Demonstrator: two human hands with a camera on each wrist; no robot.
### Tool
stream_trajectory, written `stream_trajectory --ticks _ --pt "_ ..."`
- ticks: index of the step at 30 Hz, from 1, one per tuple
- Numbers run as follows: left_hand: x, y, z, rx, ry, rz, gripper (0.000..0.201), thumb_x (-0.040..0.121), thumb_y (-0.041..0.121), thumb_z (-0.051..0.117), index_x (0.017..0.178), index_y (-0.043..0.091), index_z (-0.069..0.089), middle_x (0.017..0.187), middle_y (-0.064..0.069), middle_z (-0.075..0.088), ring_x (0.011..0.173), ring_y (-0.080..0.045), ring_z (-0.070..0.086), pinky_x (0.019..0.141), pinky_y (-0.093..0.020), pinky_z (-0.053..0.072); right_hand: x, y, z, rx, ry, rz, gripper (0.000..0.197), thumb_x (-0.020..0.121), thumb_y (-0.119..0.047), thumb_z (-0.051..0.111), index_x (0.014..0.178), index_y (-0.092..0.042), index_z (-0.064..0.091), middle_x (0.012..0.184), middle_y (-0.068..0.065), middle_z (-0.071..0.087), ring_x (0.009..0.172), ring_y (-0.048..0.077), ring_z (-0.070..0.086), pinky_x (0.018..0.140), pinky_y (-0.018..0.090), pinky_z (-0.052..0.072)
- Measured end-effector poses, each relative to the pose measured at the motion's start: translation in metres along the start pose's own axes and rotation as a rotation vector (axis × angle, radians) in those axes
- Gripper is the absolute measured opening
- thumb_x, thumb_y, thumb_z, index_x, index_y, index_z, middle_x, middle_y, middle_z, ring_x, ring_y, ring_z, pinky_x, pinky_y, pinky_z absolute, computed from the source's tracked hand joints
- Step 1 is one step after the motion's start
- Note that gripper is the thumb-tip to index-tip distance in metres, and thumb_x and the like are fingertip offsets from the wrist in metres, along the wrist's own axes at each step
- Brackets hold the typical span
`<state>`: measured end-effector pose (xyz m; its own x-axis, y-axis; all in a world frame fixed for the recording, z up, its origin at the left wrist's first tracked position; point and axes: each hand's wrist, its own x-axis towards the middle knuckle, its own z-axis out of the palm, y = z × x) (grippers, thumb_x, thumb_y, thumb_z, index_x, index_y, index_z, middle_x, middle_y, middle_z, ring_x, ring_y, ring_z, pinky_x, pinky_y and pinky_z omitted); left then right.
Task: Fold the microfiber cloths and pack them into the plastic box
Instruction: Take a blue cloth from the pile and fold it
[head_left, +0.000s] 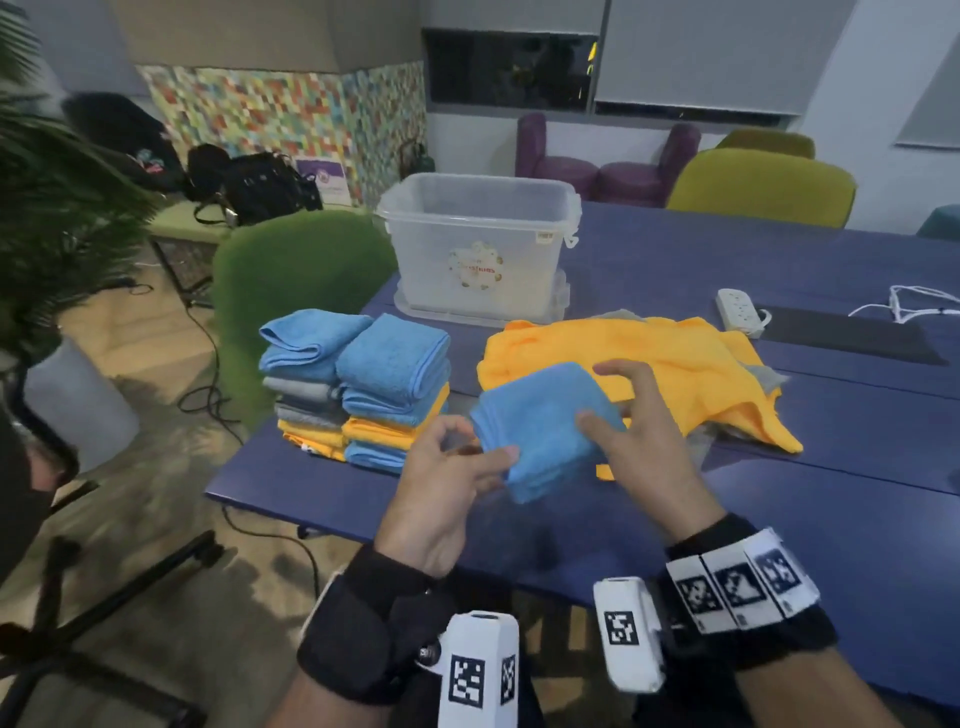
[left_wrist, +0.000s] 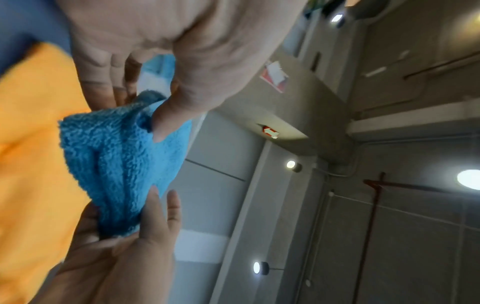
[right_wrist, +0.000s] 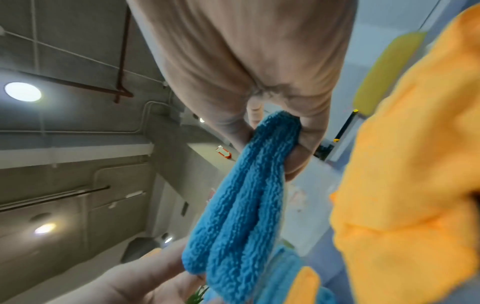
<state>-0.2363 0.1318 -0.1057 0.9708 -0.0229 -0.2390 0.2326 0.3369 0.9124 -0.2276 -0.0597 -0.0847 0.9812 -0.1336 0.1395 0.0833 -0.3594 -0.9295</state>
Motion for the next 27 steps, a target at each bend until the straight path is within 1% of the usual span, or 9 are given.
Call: stream_trajectory --ticks 3,6,8,10,12,15,20,24,27 --pt "0.004 0.045 -0.017 -0.001 0.085 0.162 0.041 0.083 -0.013 0.071 0.086 0.017 0.045 0.089 -0.021 0.06 0.08 -0.028 0.063 0.076 -0.042 0.051 0.033 -0.04 0.029 0.076 -0.088 -0.116 0.036 0.092 -0.013 0.065 0.115 -0.038 0.054 0.097 0.01 0.067 0.088 0.026 0.065 0.077 0.047 0.055" --pt "0.013 0.085 -0.037 0.011 0.192 0.269 0.045 0.083 -0.01 0.073 0.102 0.016 0.043 0.076 -0.014 0.062 0.06 -0.021 0.063 0.067 -0.039 0.055 0.076 -0.069 0.062 0.127 -0.193 -0.168 0.026 0.088 -0.016 0.066 0.107 -0.032 0.06 0.104 0.015 0.065 0.09 0.039 0.064 0.078 0.051 0.056" --pt "0.02 0.108 -0.048 0.028 0.25 0.327 0.056 0.081 -0.01 0.075 0.117 0.018 0.042 0.087 -0.015 0.065 0.063 -0.021 0.066 0.063 -0.035 0.06 0.106 -0.082 0.086 0.181 -0.248 -0.151 0.022 0.087 -0.015 0.068 0.101 -0.03 0.063 0.099 0.024 0.062 0.081 0.038 0.061 0.072 0.048 0.058" --pt "0.028 0.125 -0.058 0.076 0.305 0.386 0.067 0.08 -0.011 0.076 0.128 0.022 0.043 0.095 -0.018 0.065 0.069 -0.024 0.069 0.061 -0.034 0.061 0.131 -0.092 0.11 0.195 -0.321 -0.125 0.022 0.092 -0.008 0.067 0.099 -0.029 0.065 0.091 0.019 0.057 0.08 0.028 0.057 0.069 0.04 0.057" --pt "0.039 0.136 -0.069 0.127 0.35 0.407 0.062 0.079 -0.011 0.075 0.125 0.024 0.05 0.104 -0.022 0.069 0.074 -0.028 0.072 0.062 -0.038 0.063 0.151 -0.1 0.133 0.216 -0.406 -0.087 0.025 0.093 -0.003 0.064 0.097 -0.028 0.068 0.094 0.017 0.06 0.083 0.026 0.058 0.07 0.035 0.057" --pt "0.057 0.148 -0.087 0.158 0.405 0.405 0.049 0.08 -0.011 0.073 0.112 0.022 0.057 0.105 -0.023 0.072 0.085 -0.036 0.074 0.065 -0.043 0.064 0.171 -0.11 0.162 0.231 -0.484 -0.024 0.029 0.092 -0.001 0.063 0.107 -0.025 0.07 0.115 0.018 0.064 0.093 0.025 0.061 0.08 0.034 0.059" --pt "0.077 0.16 -0.111 0.164 0.467 0.353 0.05 0.081 -0.01 0.076 0.119 0.013 0.054 0.108 -0.019 0.071 0.088 -0.033 0.076 0.07 -0.04 0.065 0.195 -0.115 0.198 0.152 -0.535 -0.022 0.04 0.092 0.001 0.061 0.127 -0.017 0.067 0.128 0.014 0.064 0.109 0.026 0.064 0.096 0.037 0.057" --pt "0.089 0.155 -0.124 0.178 0.521 0.341 0.05 0.079 -0.009 0.078 0.117 0.011 0.052 0.106 -0.019 0.07 0.084 -0.032 0.077 0.075 -0.044 0.065 0.2 -0.107 0.219 0.049 -0.483 -0.108 0.031 0.09 -0.005 0.067 0.118 -0.017 0.062 0.096 0.009 0.062 0.091 0.026 0.064 0.089 0.042 0.057" --pt "0.097 0.151 -0.136 0.164 0.564 0.342 0.049 0.081 -0.006 0.077 0.121 0.008 0.053 0.104 -0.017 0.071 0.077 -0.028 0.076 0.069 -0.038 0.065 0.203 -0.103 0.229 0.08 -0.499 -0.127 0.019 0.091 -0.008 0.068 0.106 -0.018 0.062 0.09 0.009 0.059 0.088 0.026 0.062 0.093 0.051 0.057"
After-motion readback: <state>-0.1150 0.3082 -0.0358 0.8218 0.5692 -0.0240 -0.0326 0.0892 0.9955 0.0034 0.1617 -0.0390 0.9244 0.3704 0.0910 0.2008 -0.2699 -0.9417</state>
